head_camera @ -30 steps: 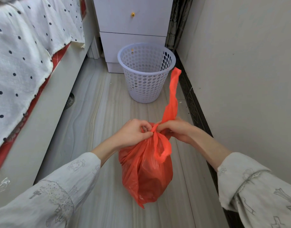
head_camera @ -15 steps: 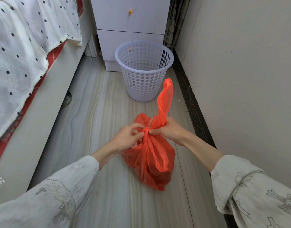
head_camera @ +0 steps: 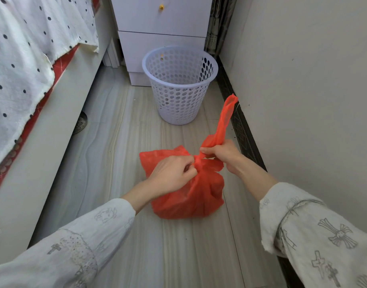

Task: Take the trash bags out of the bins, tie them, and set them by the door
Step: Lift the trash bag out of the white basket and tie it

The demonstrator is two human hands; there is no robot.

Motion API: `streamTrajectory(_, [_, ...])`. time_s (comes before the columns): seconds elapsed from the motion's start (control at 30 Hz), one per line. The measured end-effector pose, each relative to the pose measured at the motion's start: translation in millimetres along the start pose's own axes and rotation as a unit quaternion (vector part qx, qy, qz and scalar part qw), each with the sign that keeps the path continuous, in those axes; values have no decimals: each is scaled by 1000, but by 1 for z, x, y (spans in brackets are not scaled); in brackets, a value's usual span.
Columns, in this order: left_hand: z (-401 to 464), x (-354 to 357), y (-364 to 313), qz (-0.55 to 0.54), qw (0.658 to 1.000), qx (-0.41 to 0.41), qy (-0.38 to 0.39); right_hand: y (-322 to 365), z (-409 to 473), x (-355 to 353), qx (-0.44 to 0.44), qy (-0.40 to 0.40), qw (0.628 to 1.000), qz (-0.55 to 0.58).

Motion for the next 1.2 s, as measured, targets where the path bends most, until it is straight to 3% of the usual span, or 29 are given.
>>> streamTrajectory(0.2, [-4,-7,-21,34,996,76,-21,12,7,-24,-17,-120,991,-64])
streamTrajectory(0.4, [-8,-8,-32,55,988,141,-8,10,13,-32,3,-151,985,-84])
streamTrajectory(0.6, [-7,0,-31,71,987,142,1,-6,18,-33,28,-154,983,-98])
streamTrajectory(0.83, [8,0,-6,-1,997,54,47,-9,21,-45,30,-161,981,-100])
streamTrajectory(1.0, [27,-13,38,-101,988,-101,66,19,16,-34,-17,-138,986,-89])
streamTrajectory(1.1, [15,-25,29,-134,971,-171,97,60,-2,-21,-27,-82,986,-145])
streamTrajectory(1.2, [-11,-53,7,-167,953,-209,144,103,-34,-12,-3,-19,993,-114])
Point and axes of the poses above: each hand's wrist, its own z-axis towards the middle knuckle, its own x-axis out of the palm, y = z × x, the point moved 5 cm from there along z, towards the middle knuckle, and after that the axes turned 15 degrees about -x, right-handed, at the moved point
